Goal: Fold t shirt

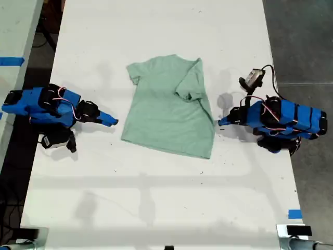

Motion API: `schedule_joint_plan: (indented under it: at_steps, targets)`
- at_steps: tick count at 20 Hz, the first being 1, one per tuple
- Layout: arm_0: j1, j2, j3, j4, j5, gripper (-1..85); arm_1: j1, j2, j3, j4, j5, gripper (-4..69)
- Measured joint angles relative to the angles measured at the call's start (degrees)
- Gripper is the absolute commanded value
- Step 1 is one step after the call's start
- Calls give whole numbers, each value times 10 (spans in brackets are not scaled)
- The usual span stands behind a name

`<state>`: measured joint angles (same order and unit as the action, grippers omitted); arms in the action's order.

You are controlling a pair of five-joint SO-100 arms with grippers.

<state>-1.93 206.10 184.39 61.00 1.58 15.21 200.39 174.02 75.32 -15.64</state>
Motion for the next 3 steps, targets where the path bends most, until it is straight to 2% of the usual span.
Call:
schedule_joint_plan:
  at_steps: [3]
  targets:
    - [0, 0, 0, 0, 0, 117, 0, 0, 0, 0, 0, 7]
